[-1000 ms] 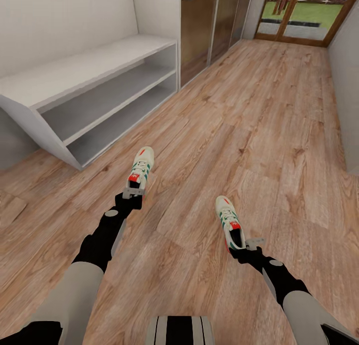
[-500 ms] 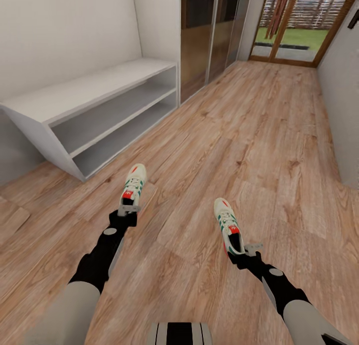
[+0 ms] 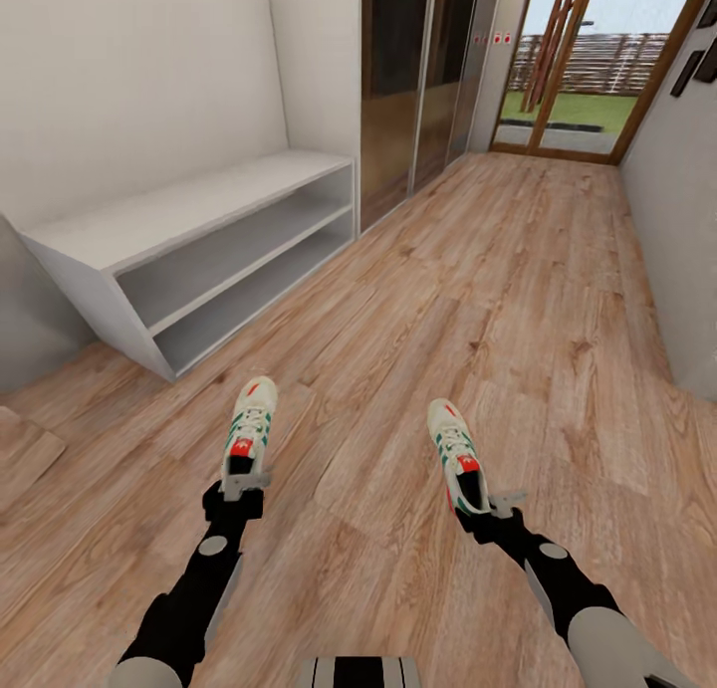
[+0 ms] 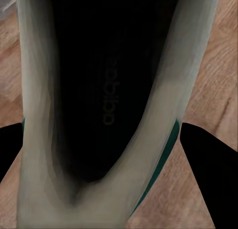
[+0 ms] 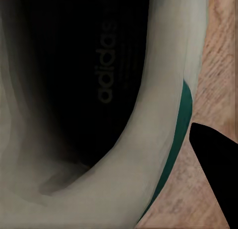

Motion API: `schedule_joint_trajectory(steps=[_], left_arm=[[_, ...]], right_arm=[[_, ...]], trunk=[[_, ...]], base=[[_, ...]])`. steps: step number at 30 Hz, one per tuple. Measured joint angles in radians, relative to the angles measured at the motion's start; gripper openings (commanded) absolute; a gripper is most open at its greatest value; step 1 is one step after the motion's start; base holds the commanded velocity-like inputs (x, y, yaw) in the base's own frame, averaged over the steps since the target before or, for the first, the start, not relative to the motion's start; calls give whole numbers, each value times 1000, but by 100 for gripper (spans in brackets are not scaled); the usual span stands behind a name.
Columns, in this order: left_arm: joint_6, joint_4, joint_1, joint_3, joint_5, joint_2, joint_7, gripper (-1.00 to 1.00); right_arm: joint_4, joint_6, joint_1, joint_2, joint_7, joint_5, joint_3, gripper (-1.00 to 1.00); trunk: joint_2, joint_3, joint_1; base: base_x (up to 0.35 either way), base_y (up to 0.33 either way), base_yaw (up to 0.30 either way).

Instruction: Pick up the two gym shoes and the two sandals from the corridor floor and place them onto the hallstand (shoe rack) in the corridor, making sure they are on the rack and not on the floor. Arrange them so the two gym shoes are next to each other and the two sandals are next to each other.

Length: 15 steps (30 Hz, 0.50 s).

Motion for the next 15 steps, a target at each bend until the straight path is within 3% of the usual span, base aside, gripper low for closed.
schedule_joint_trajectory(steps=[4,5,7,9,11,12,15], left_arm=[[-35,2,71,8,25,2,12,-100],[-75,-7,125,34,46,3,15,-100],[-86,1,150,44,53,4,14,-100],[-137,23,227,84,62,15,13,-100],[-256,137,253,93,62,27,12,-100],[-280,171,258,92,63,28,12,-100],[-285,176,259,92,61,29,12,-100]], right_arm=[[-2,-1,14,-4,0,-20,-2,-100],[-5,-1,32,-13,0,-27,-6,-100],[-5,-1,40,-20,0,-32,-7,-100],[-6,-61,62,-37,1,-30,-8,-100],[-7,-107,69,-41,0,-12,-6,-100],[-1,-115,98,-58,0,-12,-13,-100],[1,-131,151,-64,1,-29,-15,-100]], trunk=[[28,19,-15],[35,23,-19],[49,33,-27],[63,42,-35],[77,50,-42],[77,50,-42],[77,53,-42]], base=[[0,0,0],[0,0,0],[0,0,0],[0,0,0],[0,0,-9],[0,0,-56],[0,0,-90]])
